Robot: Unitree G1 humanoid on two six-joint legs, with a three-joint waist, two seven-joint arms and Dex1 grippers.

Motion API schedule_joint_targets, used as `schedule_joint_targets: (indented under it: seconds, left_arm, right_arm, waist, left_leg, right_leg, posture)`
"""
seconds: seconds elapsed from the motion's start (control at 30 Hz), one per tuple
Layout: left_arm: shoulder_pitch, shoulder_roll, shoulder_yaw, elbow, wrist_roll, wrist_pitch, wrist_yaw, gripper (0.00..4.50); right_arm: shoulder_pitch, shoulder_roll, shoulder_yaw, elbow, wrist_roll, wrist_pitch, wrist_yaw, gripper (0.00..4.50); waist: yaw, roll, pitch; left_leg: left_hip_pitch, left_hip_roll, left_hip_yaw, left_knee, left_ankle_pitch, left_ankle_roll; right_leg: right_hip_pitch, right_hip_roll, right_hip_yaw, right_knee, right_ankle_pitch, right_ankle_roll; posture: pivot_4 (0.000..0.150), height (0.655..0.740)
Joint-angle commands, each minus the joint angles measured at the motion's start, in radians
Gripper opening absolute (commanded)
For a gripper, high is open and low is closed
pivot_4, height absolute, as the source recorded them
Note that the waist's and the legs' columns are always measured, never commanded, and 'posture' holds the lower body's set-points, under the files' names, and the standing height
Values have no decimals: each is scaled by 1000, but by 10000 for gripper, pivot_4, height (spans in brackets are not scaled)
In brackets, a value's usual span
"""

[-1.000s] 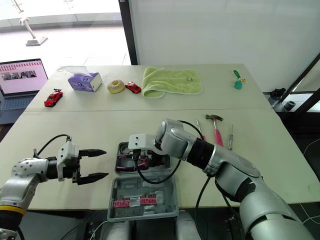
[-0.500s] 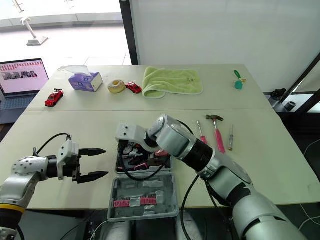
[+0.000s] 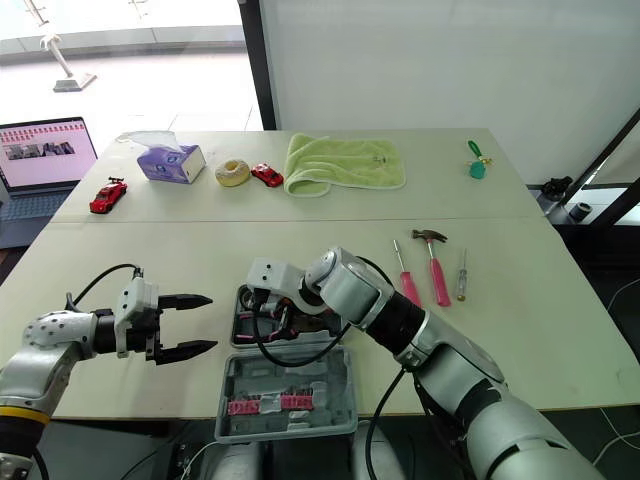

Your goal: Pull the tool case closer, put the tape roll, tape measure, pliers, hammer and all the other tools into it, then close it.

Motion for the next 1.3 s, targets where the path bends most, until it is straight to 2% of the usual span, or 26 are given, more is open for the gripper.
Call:
schedule_joint_targets:
  seconds: [0.03,0.33,0.5,0.67,0.8,0.9,1.1,1.23,1.3]
  left_arm:
    - [-1,12,12,-30,-7,1,2,45000]
    - [9,12,14,-48,-10,8,6,45000]
    - [16,13,17,-55,-12,9,8,45000]
    - [27,14,19,-67,-12,9,6,45000]
    - [32,13,20,-65,-10,6,7,45000]
    - [39,13,19,-58,-3,-4,8,45000]
    - [55,27,18,-49,18,-21,11,45000]
    - [63,30,8,-31,35,-25,19,45000]
    - [72,28,2,-31,43,-32,22,39742]
  right_arm:
    - [8,2,4,23,-18,-24,-9,507]
    - [82,-9,28,161,-50,-75,-11,507]
    - [124,-8,47,234,-70,-93,-5,507]
    - [163,0,83,317,-92,-116,9,507]
    - [170,25,69,343,-94,-127,11,507]
    - [175,45,39,348,-92,-153,-5,507]
    - [194,47,-94,160,-57,-195,-34,507]
    - [250,-63,-292,-225,68,-96,12,507]
    - [295,-112,-371,-360,124,-47,12,0]
  waist:
    - [-1,0,0]
    - [0,0,-1]
    - [2,1,-9]
    - [3,2,-27]
    - [2,3,-40]
    - [1,4,-44]
    - [0,4,-44]
    - [7,8,-36]
    - [9,8,-31]
  left_leg:
    - [0,0,0,0,0,0]
    - [5,0,0,0,0,0]
    - [21,0,0,-6,0,0]
    - [22,0,0,-8,0,0]
    - [36,0,2,-14,-1,1]
    - [37,0,2,-15,-1,1]
    - [35,0,2,-16,-2,2]
    - [29,0,1,-16,-2,2]
    - [17,0,1,-13,-1,1]
  right_leg:
    - [0,0,0,0,0,0]
    - [6,0,0,-1,0,0]
    - [22,0,0,-7,-1,0]
    - [24,0,0,-8,-1,0]
    - [35,-1,0,-10,-4,-2]
    - [35,-1,0,-10,-7,-5]
    - [32,0,0,-9,-6,-4]
    - [27,0,0,-9,-6,-3]
    - [17,-1,0,-8,-5,-2]
  posture:
    - [1500,7400]
    - [1500,7400]
    - [1500,7400]
    - [1500,7400]
    - [1500,7400]
    - [1500,7400]
    - [1500,7400]
    - [1500,7400]
    - [1500,7400]
